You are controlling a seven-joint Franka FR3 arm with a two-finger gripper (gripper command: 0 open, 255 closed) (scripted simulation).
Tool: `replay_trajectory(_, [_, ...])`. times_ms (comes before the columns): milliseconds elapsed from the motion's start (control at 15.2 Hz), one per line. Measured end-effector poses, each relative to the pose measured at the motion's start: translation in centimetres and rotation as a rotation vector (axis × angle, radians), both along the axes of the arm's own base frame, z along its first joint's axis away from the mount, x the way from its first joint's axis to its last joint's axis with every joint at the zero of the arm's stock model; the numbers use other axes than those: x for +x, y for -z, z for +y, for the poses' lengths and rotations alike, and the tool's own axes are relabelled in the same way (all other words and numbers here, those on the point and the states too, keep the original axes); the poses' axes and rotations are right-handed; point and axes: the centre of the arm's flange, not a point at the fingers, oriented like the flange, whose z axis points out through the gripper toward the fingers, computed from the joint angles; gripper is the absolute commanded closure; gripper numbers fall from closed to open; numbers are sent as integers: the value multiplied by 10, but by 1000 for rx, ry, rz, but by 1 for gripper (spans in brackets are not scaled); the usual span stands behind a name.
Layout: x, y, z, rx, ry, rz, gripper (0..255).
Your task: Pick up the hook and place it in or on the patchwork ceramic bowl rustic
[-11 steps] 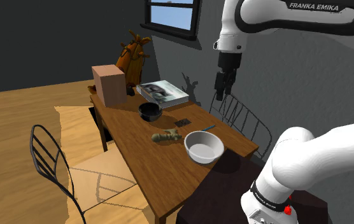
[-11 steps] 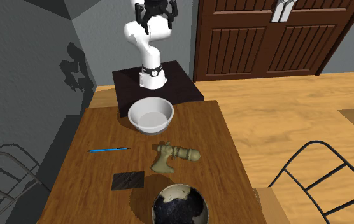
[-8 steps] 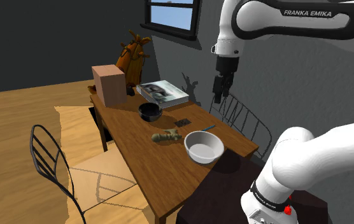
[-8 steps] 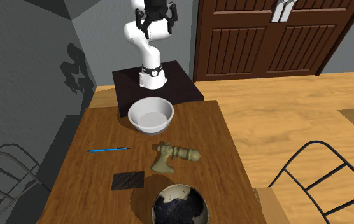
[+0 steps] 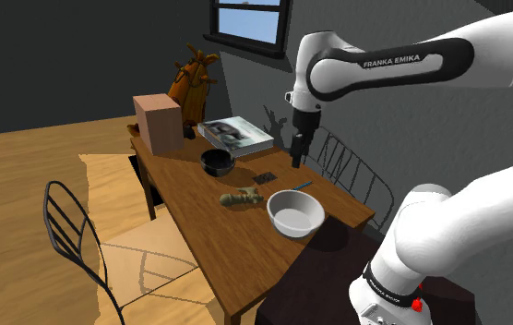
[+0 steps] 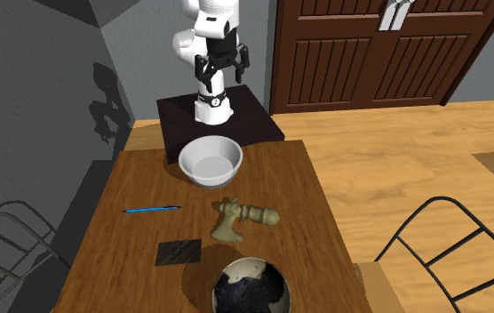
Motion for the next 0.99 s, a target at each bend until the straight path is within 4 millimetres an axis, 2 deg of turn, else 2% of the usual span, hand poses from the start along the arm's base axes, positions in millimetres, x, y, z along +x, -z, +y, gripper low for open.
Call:
replay_trajectory(462, [52, 77, 2, -32, -118, -46, 0])
replay_trajectory(660, [69, 105, -3, -45, -168, -66, 0])
replay_trajectory(990, [108, 155, 3, -68, -252, -100, 0])
